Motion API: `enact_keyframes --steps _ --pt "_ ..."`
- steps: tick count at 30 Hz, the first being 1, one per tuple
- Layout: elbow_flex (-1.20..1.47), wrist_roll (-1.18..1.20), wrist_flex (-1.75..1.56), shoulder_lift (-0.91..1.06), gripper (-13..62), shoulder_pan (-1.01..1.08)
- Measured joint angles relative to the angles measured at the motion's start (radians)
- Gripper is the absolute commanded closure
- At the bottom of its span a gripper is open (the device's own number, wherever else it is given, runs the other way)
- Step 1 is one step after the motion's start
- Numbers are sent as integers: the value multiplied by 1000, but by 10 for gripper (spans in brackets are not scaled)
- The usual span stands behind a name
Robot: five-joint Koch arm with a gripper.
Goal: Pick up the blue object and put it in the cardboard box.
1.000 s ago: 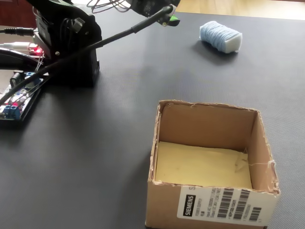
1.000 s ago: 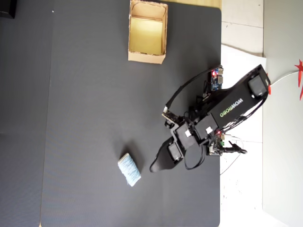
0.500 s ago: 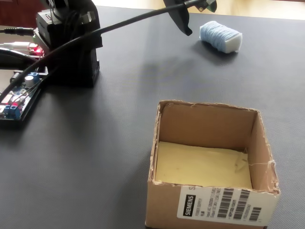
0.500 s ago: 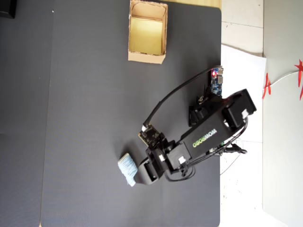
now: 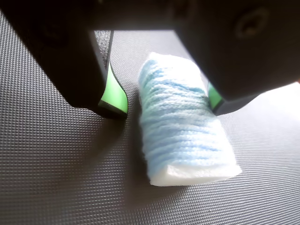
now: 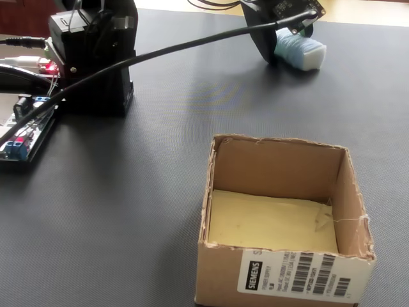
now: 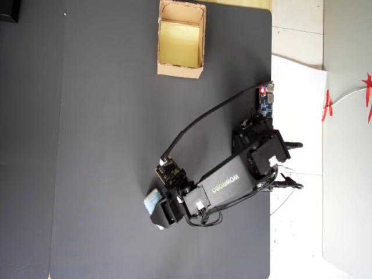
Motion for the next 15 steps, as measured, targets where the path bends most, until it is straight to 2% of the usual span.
enact_keyframes --steps 5,8,10,11,15 --pt "-97 2 75 -58 263 -2" --pt "-173 3 143 -117 336 -9" --pt "-198 2 149 -135 454 -9" --pt "-198 2 149 -135 564 -9" --pt "-219 -51 149 -141 573 -9"
